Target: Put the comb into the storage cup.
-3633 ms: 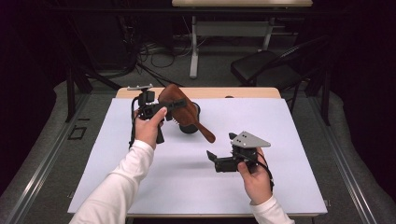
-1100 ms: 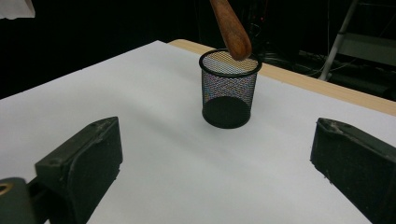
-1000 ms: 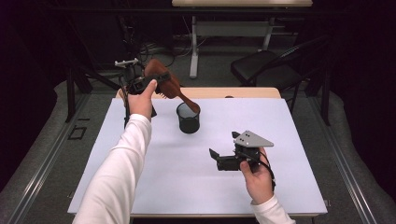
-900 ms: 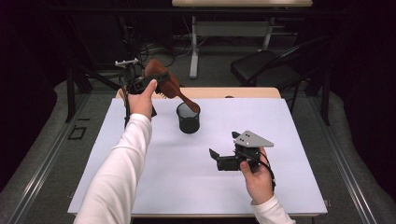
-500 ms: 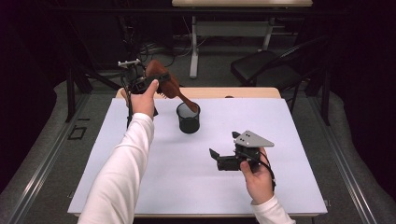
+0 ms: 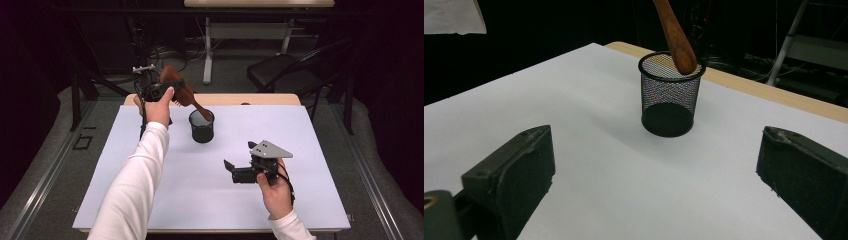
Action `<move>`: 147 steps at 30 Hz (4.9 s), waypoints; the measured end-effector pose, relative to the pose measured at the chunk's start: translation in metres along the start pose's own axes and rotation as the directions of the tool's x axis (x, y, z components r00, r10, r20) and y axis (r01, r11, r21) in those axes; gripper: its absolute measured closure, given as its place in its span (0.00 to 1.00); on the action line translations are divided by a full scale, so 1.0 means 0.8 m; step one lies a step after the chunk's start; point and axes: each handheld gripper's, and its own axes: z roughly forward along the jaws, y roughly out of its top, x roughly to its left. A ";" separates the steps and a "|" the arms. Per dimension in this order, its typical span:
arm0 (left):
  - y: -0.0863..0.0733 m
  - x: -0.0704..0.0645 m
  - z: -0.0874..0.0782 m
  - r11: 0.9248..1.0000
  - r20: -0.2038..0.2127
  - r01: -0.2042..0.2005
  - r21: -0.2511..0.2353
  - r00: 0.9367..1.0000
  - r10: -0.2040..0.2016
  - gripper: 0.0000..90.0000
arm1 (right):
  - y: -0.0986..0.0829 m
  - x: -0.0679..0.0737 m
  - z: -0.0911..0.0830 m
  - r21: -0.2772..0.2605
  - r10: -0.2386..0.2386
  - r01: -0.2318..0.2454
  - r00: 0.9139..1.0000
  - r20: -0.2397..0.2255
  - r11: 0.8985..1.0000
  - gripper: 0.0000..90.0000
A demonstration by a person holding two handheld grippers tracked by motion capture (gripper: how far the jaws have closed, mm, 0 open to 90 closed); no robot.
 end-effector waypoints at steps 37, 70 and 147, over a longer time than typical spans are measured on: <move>-0.015 0.008 0.028 1.000 -0.043 -0.008 0.019 0.999 0.009 0.55 | 0.001 -0.004 -0.003 -0.010 0.009 -0.009 1.000 0.010 1.000 0.02; -0.043 0.029 0.048 0.998 -0.071 0.028 0.048 0.997 -0.025 0.55 | 0.000 -0.005 -0.003 -0.005 0.012 -0.011 1.000 0.010 1.000 0.02; -0.072 0.058 0.051 0.997 -0.081 0.069 0.024 0.995 -0.067 0.52 | -0.002 -0.003 -0.001 0.002 0.007 -0.007 1.000 0.009 1.000 0.02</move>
